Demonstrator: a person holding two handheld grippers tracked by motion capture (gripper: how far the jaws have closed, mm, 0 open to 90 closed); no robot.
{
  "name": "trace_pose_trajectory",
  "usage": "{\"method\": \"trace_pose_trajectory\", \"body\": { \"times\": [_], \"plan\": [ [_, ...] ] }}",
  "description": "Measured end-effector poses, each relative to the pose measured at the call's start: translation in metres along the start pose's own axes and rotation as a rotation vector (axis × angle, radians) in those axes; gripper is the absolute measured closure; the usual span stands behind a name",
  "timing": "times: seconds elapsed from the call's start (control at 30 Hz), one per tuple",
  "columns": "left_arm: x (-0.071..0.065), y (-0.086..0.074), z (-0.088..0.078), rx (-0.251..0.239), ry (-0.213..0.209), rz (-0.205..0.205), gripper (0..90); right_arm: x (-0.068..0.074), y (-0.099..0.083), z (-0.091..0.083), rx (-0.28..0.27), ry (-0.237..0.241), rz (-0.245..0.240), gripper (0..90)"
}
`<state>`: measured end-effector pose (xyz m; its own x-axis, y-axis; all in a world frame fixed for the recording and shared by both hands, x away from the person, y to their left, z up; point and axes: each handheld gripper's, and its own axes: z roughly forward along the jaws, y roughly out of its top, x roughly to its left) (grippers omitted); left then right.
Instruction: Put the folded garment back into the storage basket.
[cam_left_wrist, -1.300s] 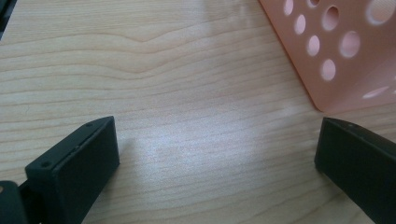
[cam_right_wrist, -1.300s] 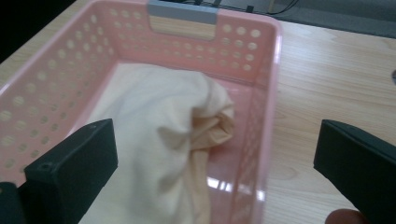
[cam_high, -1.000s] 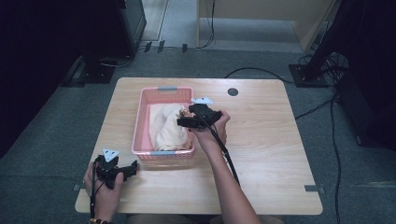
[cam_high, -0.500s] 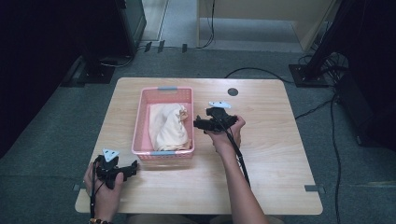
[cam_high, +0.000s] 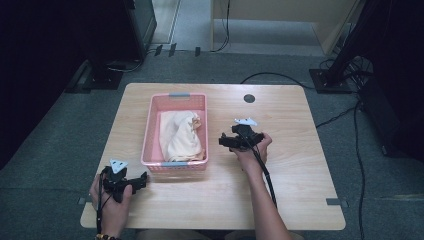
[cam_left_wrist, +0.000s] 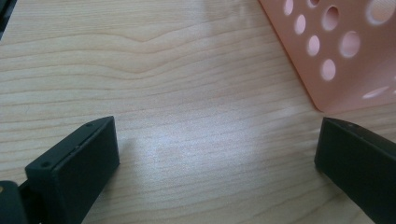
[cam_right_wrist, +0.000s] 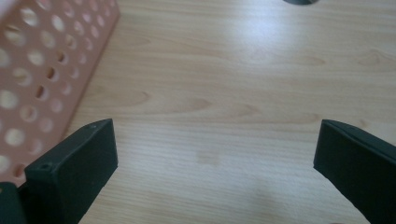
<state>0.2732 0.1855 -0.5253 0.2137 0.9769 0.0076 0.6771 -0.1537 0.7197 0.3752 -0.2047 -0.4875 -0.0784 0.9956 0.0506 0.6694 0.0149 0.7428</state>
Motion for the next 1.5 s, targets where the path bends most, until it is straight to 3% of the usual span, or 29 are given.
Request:
{"method": "trace_pose_trajectory", "body": {
  "times": [0.17,0.27,0.37,0.57,0.83,1.0,1.5],
  "plan": [
    [0.000,0.000,0.000,0.000,0.000,0.000,0.0,-0.014,-0.010,0.003,0.010,-0.011,0.026,0.0],
    [0.000,0.000,0.000,0.000,0.000,0.000,0.0,-0.020,-0.018,0.006,0.009,-0.019,0.015,0.0],
    [0.000,0.000,0.000,0.000,0.000,0.000,0.0,-0.024,-0.025,0.009,0.039,-0.025,0.014,0.0],
    [0.000,0.000,0.000,0.000,0.000,0.000,0.0,-0.028,-0.038,0.013,0.039,-0.022,0.029,0.0],
    [0.000,0.000,0.000,0.000,0.000,0.001,0.0,-0.032,-0.044,0.011,0.017,-0.043,0.032,0.0],
    [0.000,0.000,0.000,0.001,0.000,0.001,0.0,-0.033,-0.047,0.007,0.026,-0.044,-0.001,0.0],
    [0.000,0.000,0.000,0.001,0.000,0.002,0.0,-0.047,-0.055,-0.002,0.025,-0.068,0.023,0.0]
  ]
}}
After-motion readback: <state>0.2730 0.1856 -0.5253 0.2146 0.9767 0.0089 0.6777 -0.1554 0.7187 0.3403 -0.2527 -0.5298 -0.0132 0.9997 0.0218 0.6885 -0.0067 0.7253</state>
